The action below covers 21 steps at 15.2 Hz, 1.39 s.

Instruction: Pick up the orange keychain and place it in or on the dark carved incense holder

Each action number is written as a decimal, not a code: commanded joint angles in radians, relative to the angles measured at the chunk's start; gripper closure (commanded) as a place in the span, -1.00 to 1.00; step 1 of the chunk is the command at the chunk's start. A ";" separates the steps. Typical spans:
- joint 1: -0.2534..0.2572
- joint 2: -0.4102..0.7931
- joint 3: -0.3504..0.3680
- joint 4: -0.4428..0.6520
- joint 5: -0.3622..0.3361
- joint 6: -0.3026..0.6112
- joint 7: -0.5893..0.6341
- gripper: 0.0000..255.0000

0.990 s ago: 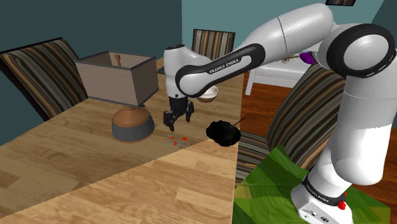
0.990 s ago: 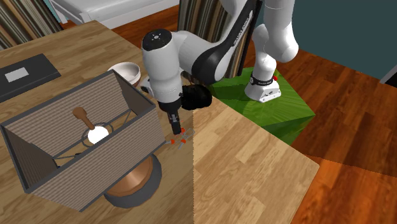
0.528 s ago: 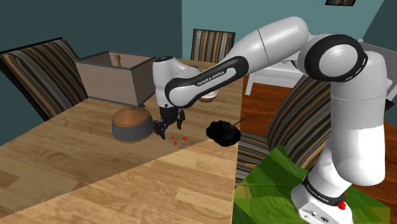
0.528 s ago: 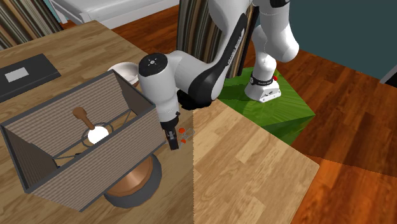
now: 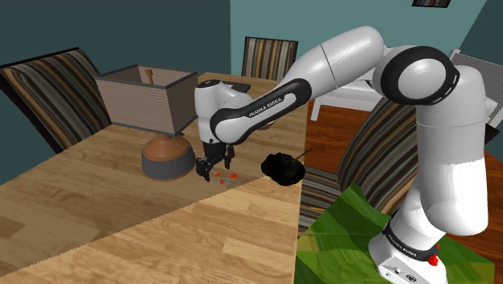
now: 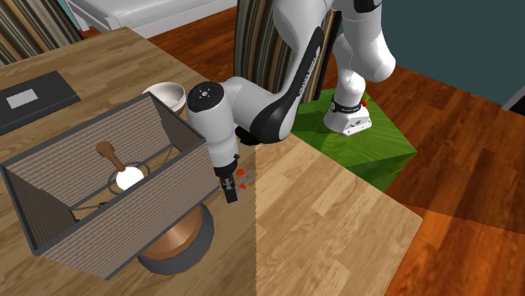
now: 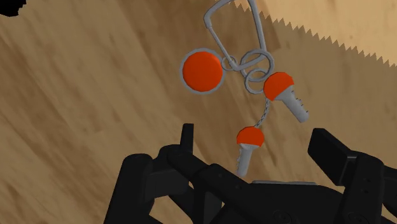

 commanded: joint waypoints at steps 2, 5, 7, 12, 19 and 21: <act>0.000 0.001 0.000 0.000 0.000 0.000 0.000 -1.00; 0.000 0.000 0.000 0.000 0.000 0.000 0.000 1.00; -0.003 -0.003 0.000 -0.002 0.001 -0.001 -0.004 1.00; -0.001 -0.013 0.002 -0.018 0.003 0.005 0.001 1.00; -0.004 -0.035 0.007 0.032 0.015 -0.065 -0.010 1.00; -0.005 -0.046 0.009 0.045 0.019 -0.088 -0.013 1.00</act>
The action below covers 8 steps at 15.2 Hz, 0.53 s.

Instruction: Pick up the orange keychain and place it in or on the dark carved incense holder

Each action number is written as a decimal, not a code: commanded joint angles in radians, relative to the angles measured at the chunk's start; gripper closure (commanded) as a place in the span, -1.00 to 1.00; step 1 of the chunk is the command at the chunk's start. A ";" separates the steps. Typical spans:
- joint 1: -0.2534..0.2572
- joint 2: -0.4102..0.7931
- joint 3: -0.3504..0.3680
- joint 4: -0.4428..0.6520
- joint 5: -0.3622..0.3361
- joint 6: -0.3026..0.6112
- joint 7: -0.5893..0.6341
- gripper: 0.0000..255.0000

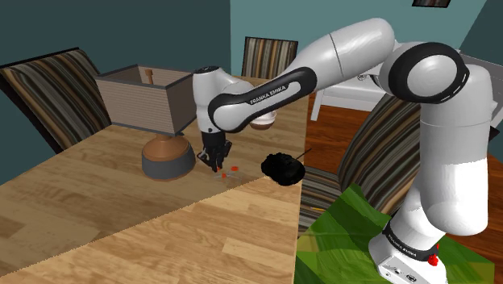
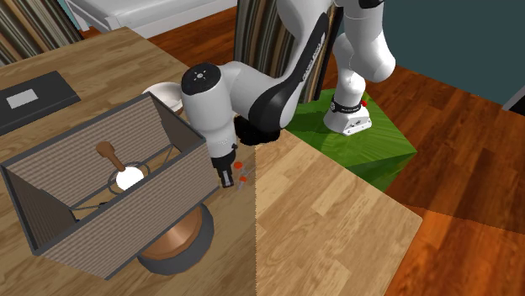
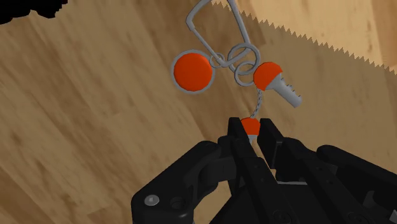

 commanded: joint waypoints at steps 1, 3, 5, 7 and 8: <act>-0.001 -0.011 0.002 0.010 0.005 -0.022 -0.003 1.00; -0.002 -0.021 0.004 0.024 0.009 -0.045 -0.006 1.00; -0.002 -0.030 0.005 0.040 0.013 -0.068 -0.009 1.00; -0.003 -0.038 0.007 0.056 0.016 -0.091 -0.011 1.00; -0.003 -0.041 0.008 0.064 0.018 -0.103 -0.012 1.00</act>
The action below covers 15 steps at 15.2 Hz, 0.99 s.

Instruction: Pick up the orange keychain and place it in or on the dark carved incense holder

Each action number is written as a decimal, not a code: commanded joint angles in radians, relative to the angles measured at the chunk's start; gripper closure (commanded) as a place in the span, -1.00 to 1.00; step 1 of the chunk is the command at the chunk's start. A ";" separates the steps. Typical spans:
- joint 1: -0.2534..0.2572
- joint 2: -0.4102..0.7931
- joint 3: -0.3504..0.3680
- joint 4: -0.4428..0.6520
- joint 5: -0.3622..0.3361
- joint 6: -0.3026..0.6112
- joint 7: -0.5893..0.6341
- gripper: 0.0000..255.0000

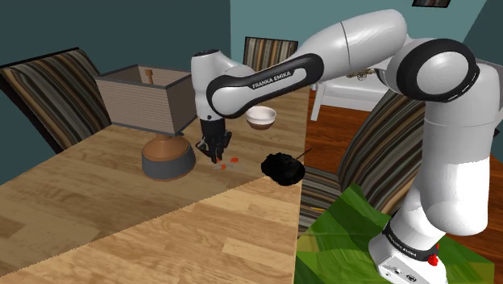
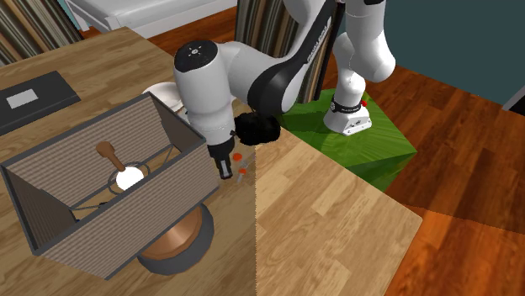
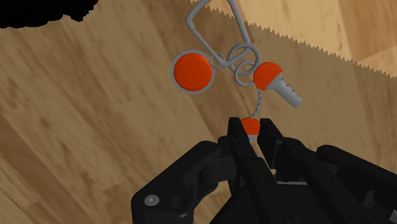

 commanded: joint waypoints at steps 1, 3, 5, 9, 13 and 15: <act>0.000 -0.006 0.001 0.020 0.003 -0.026 -0.003 1.00; 0.000 -0.013 0.002 0.038 0.006 -0.050 -0.005 1.00; -0.017 -0.050 0.001 -0.004 0.018 -0.043 -0.024 1.00; -0.079 -0.183 -0.014 -0.178 0.062 0.007 -0.104 1.00; -0.130 -0.305 -0.041 -0.324 0.102 0.040 -0.193 1.00; -0.151 -0.361 -0.060 -0.389 0.118 0.052 -0.239 1.00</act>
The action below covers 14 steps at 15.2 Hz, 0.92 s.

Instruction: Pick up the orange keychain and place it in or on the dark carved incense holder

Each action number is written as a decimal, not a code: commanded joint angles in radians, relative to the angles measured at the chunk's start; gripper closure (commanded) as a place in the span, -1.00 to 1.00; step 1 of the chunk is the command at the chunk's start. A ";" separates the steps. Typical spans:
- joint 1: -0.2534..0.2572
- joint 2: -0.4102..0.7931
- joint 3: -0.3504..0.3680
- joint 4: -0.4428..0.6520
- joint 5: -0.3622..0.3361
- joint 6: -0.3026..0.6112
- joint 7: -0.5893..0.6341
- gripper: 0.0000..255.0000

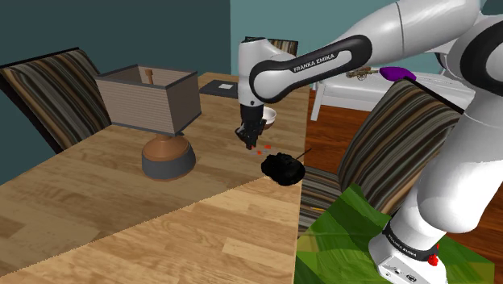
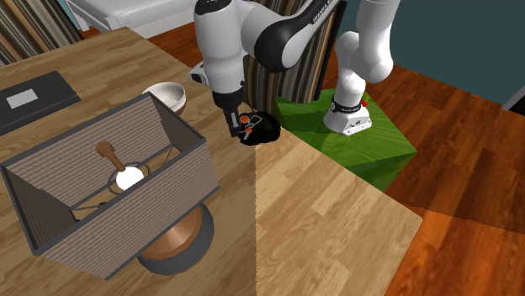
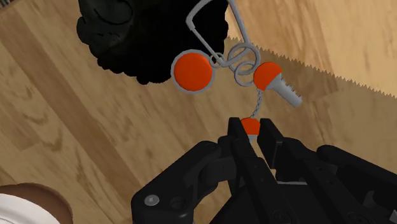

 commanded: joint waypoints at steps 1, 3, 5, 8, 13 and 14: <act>-0.023 -0.063 -0.020 -0.071 0.018 0.011 -0.052 1.00; -0.042 -0.115 -0.042 -0.129 0.029 0.019 -0.099 1.00; -0.059 -0.164 -0.067 -0.182 0.038 0.024 -0.147 1.00; -0.085 -0.233 -0.108 -0.253 0.043 0.028 -0.218 1.00; -0.097 -0.248 -0.127 -0.309 0.041 0.070 -0.248 1.00; -0.097 -0.242 -0.126 -0.318 0.040 0.084 -0.247 1.00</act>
